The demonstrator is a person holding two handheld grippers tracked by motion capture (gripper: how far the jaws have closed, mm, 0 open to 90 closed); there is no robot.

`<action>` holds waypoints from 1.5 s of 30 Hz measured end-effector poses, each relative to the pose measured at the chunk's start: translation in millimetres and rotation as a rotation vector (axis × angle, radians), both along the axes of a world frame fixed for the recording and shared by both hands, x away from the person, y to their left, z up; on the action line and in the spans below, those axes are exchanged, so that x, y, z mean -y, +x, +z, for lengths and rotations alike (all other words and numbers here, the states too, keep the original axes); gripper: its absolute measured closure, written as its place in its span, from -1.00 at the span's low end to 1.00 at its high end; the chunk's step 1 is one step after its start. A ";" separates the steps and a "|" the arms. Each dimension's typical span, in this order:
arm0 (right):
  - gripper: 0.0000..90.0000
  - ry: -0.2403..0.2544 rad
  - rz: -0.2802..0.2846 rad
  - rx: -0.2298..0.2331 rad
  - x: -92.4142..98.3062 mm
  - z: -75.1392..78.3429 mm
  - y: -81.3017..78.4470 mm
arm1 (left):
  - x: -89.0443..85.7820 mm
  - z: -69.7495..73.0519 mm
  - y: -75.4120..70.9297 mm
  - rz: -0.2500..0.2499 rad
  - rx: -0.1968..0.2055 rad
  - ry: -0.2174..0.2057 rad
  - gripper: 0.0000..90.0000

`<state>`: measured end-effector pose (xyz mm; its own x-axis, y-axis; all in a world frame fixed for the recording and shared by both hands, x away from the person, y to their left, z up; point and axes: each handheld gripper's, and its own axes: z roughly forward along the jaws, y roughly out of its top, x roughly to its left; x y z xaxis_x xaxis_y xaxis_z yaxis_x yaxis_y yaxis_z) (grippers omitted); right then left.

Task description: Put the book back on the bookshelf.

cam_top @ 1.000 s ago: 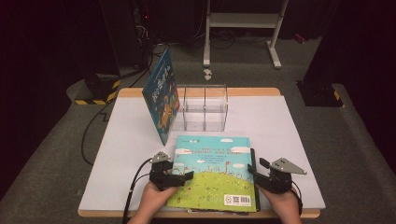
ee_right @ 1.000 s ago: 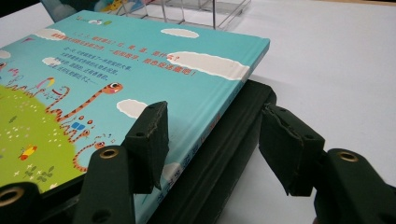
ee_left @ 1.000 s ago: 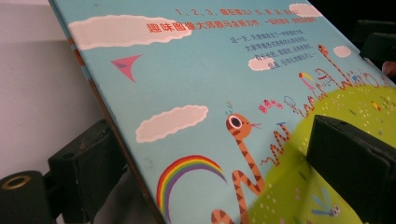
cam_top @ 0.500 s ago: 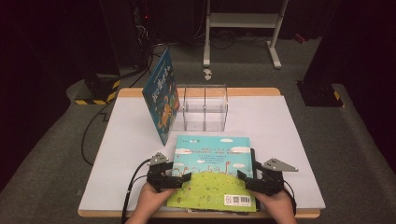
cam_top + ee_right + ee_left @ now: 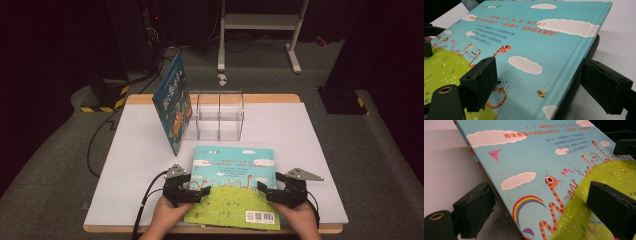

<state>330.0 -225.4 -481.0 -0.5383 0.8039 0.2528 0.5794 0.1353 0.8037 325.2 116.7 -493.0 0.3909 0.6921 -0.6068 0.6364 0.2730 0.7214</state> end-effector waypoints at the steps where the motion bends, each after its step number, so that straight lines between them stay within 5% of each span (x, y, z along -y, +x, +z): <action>1: -0.71 0.002 -0.002 -0.003 0.1 -0.4 0.0 | 0.1 0.0 0.0 0.000 0.001 0.001 -0.81; 11: -0.78 0.034 0.012 -0.043 0.2 -3.5 2.1 | 1.3 -0.3 -0.9 -0.003 0.015 0.003 -0.81; 45: -0.69 0.000 0.005 -0.074 -2.5 5.2 -2.3 | 0.9 5.1 2.2 -0.006 -0.006 0.017 -0.74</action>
